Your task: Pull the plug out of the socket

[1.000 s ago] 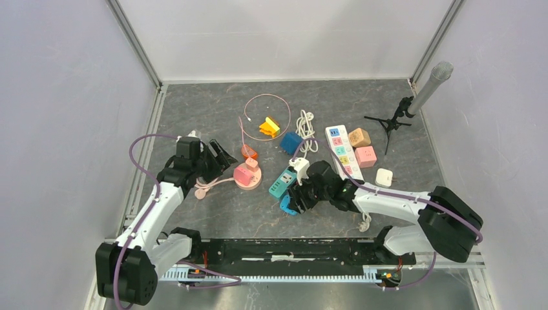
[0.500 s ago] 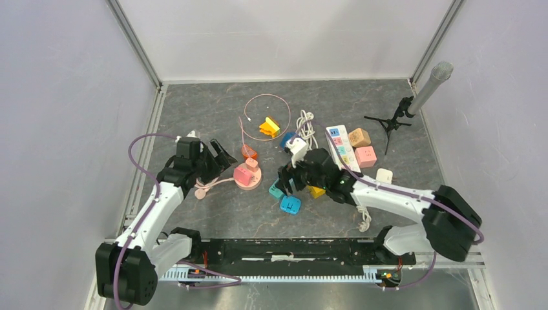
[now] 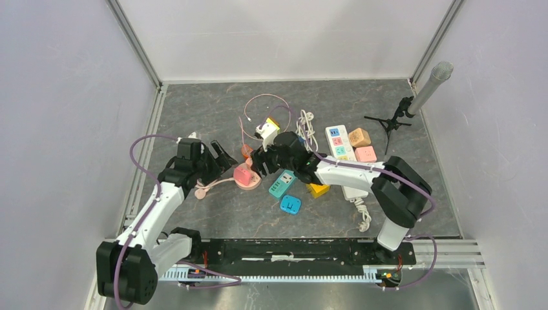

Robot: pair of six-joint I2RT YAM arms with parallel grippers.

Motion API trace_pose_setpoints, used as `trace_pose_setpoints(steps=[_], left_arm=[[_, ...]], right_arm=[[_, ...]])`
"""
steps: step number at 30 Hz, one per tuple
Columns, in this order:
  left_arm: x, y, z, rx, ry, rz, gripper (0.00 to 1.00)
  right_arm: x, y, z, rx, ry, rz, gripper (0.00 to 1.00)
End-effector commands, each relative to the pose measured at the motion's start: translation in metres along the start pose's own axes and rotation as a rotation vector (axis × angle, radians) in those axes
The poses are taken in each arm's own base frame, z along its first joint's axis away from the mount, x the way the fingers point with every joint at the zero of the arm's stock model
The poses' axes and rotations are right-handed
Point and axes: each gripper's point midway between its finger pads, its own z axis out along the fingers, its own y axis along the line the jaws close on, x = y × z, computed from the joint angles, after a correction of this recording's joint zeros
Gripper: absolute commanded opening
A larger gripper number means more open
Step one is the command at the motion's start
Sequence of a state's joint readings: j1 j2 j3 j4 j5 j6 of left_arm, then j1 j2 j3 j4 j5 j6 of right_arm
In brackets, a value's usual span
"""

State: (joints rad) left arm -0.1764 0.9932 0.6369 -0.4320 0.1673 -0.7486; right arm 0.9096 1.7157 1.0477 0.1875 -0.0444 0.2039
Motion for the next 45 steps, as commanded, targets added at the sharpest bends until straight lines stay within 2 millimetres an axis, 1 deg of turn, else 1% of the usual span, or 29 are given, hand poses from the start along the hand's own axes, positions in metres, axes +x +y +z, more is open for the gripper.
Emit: trace_pose_setpoints(steps=[1, 4, 10, 14, 16, 19, 21, 22, 24, 26, 27, 30, 33, 36, 39, 41, 45], left_arm=[[-0.002, -0.006, 0.005, 0.031, -0.003, -0.001, 0.91], [-0.001, -0.006, 0.006, 0.029, 0.006, -0.005, 0.91], [0.007, -0.005, 0.009, 0.040, 0.029, -0.024, 0.90], [0.010, -0.002, 0.012, 0.037, 0.038, -0.029, 0.88], [0.012, 0.000, 0.013, 0.033, 0.044, -0.029, 0.88], [0.014, 0.001, 0.014, 0.027, 0.051, -0.030, 0.88], [0.017, 0.003, 0.015, 0.024, 0.063, -0.035, 0.88], [0.019, 0.005, 0.016, 0.020, 0.072, -0.040, 0.89], [0.025, 0.008, 0.019, 0.014, 0.094, -0.056, 0.89], [0.032, 0.011, 0.022, 0.014, 0.116, -0.072, 0.89], [0.035, 0.012, 0.024, 0.016, 0.125, -0.077, 0.89], [0.042, 0.011, 0.028, 0.039, 0.145, -0.098, 0.89], [0.043, 0.007, 0.030, 0.062, 0.151, -0.110, 0.90], [0.040, 0.000, 0.031, 0.087, 0.145, -0.108, 0.92], [0.037, -0.007, 0.030, 0.113, 0.134, -0.100, 0.96], [0.036, -0.010, 0.030, 0.125, 0.127, -0.094, 1.00], [0.035, -0.009, 0.036, 0.104, 0.114, -0.071, 1.00]], right_arm=[[-0.024, 0.014, 0.014, -0.059, -0.057, -0.056, 0.74], [-0.020, 0.015, 0.022, -0.061, -0.043, -0.058, 0.70], [-0.011, 0.009, 0.037, -0.010, -0.008, -0.034, 0.60], [-0.006, 0.005, 0.047, 0.019, 0.018, -0.014, 0.57], [-0.003, -0.001, 0.053, 0.054, 0.040, -0.006, 0.56], [0.003, -0.001, 0.060, 0.056, 0.076, -0.002, 0.54], [0.007, 0.001, 0.062, 0.050, 0.091, 0.001, 0.51], [0.009, 0.002, 0.062, 0.044, 0.098, 0.002, 0.48], [0.012, 0.003, 0.063, 0.042, 0.117, 0.002, 0.36], [0.016, 0.002, 0.062, 0.052, 0.132, 0.004, 0.21], [0.019, -0.001, 0.060, 0.072, 0.139, 0.009, 0.16], [0.022, -0.010, 0.051, 0.167, 0.140, 0.041, 0.08], [0.033, -0.016, 0.039, 0.258, 0.171, 0.059, 0.07], [0.041, -0.014, 0.032, 0.304, 0.185, 0.057, 0.07], [0.048, -0.011, 0.028, 0.309, 0.192, 0.072, 0.08], [0.051, -0.009, 0.026, 0.304, 0.184, 0.085, 0.09], [0.052, -0.006, 0.027, 0.292, 0.182, 0.098, 0.11]])
